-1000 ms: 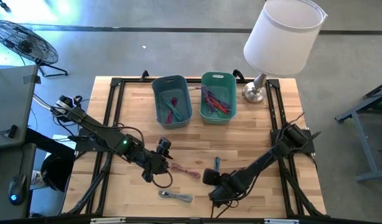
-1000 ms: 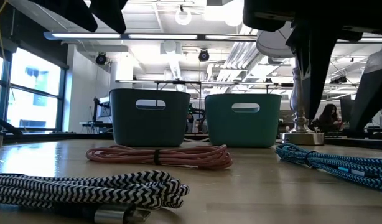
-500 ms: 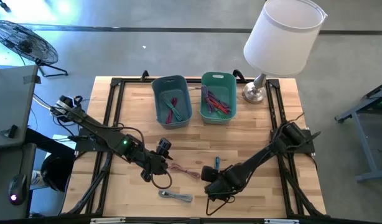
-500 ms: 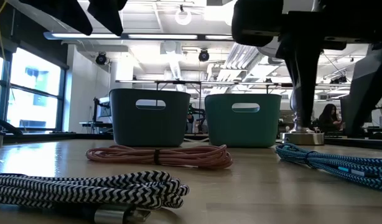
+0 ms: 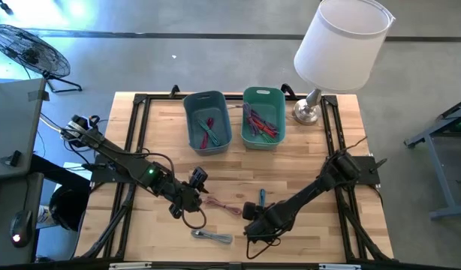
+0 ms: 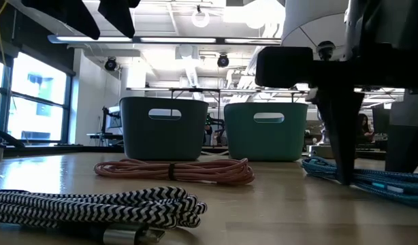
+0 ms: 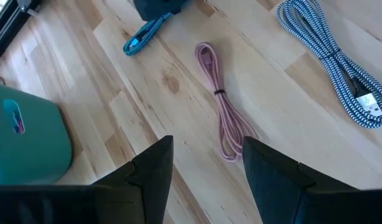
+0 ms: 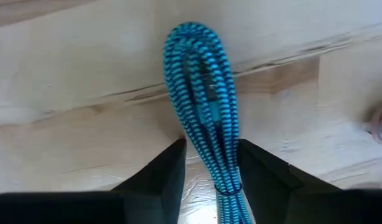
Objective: Pick & Place USB Port
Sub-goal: Put the black and blue charger cable into the blue bin
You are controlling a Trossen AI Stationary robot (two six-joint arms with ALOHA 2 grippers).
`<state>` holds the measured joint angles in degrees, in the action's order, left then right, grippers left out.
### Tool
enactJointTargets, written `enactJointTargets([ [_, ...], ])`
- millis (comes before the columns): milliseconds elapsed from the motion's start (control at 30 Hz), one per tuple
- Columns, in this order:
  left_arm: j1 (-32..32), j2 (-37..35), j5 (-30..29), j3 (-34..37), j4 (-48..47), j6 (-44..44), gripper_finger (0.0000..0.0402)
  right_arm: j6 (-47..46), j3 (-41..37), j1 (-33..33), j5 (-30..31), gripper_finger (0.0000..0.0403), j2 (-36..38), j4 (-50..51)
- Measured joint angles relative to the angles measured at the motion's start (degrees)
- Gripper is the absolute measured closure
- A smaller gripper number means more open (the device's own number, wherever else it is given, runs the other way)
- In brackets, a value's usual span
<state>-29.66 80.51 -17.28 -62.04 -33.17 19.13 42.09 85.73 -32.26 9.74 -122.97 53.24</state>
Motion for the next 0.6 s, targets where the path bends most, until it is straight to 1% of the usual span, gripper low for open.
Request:
enactJointTargets([
  [67,0.0,0.0,0.0,0.0,0.0,0.1,0.0216,0.0,0.0,-0.1,0.6,0.0289,-0.9,0.1],
  [200,0.0,0.0,0.0,0.0,0.0,0.1,0.0216,-1.0,0.0,-0.2,1.3,0.0375,-1.3,0.4],
  [233,0.0,0.0,0.0,0.0,0.0,0.1,0.0216,-2.4,0.0,-0.2,2.1,0.0384,-1.3,0.3],
  [333,0.0,0.0,-0.2,0.0,0.4,0.1,0.0216,-9.0,0.9,-0.4,7.6,0.038,-1.8,1.0],
  [400,0.0,0.0,-2.3,0.0,2.4,0.1,0.0216,-12.3,2.2,-0.9,11.9,0.039,-1.9,2.6],
  [467,0.0,0.0,-4.2,0.0,7.3,1.1,0.0216,-15.7,4.3,-1.2,17.1,0.0395,-2.5,5.3],
  [600,0.0,0.1,-3.1,0.0,18.6,9.4,0.0216,-21.1,9.6,-2.2,28.4,0.0395,-2.4,10.2],
])
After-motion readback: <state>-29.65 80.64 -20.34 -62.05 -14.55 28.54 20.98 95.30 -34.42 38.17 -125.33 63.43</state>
